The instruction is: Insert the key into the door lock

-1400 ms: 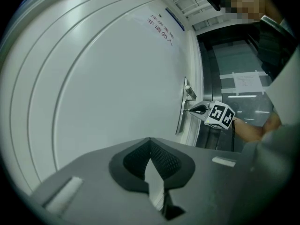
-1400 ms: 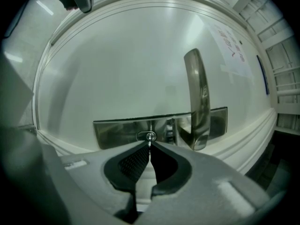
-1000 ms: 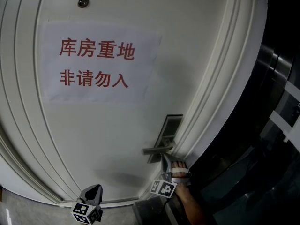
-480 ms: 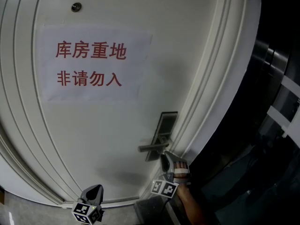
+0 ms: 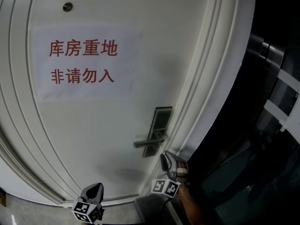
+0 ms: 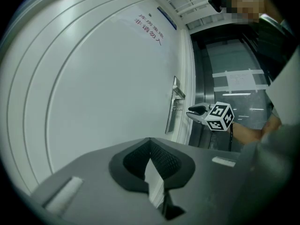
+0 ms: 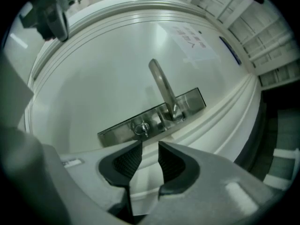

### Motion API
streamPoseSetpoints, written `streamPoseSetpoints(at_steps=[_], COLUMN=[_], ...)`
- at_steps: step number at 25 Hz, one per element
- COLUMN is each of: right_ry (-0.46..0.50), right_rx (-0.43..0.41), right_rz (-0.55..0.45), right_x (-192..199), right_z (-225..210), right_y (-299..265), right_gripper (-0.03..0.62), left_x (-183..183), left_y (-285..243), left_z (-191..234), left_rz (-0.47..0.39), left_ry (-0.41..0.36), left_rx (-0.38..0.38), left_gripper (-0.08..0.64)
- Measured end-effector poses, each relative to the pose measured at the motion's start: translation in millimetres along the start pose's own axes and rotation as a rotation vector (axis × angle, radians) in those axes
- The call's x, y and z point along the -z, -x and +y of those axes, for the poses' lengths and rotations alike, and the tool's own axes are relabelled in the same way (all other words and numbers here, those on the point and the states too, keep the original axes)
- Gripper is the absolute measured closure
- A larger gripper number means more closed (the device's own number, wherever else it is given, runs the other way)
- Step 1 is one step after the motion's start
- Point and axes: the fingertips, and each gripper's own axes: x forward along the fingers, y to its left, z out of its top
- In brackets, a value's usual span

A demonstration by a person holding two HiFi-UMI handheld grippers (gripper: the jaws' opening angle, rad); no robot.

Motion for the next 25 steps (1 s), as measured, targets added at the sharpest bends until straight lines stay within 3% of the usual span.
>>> streamPoseSetpoints(at_steps=[12, 21, 25], right_ry=[-0.584, -0.800, -0.843], right_rx=[-0.035, -0.088, -0.117], right_rz=[-0.031, 0.022, 0.030], right_x=[12, 16, 8], right_z=[-2, 28, 44], right_y=[40, 73, 91], right_gripper=[0.581, 0.591, 0.591], left_x=[-9, -14, -13], left_y=[7, 23, 32], left_z=[-4, -9, -9], left_rz=[-0.008, -0.004, -0.001], left_ry=[-0.028, -0.050, -0.059], left_rx=[0.021, 0.068, 0.095], left_gripper=[0.557, 0.557, 0.557])
